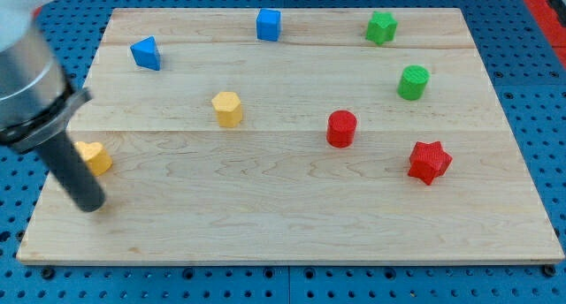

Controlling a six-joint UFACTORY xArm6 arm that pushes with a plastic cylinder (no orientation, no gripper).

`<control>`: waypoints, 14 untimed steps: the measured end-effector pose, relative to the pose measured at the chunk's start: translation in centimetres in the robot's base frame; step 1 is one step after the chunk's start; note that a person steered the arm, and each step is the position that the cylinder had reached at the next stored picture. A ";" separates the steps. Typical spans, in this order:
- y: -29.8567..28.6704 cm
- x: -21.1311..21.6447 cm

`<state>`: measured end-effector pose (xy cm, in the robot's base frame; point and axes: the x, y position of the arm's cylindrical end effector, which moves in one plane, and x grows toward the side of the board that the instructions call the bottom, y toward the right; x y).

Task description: Place yellow heart diagonally towards yellow hexagon

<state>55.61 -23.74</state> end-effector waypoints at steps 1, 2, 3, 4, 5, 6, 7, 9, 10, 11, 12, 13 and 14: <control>-5.5 -1.5; -2.0 -3.1; 0.8 -5.9; -0.9 -9.6; 1.6 -12.5; 9.1 -14.1; 11.0 -17.0; 9.4 -15.8; 6.8 -13.8; 2.7 -16.7; 3.5 -20.0; 10.3 -20.4; 13.4 -22.5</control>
<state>33.15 -10.31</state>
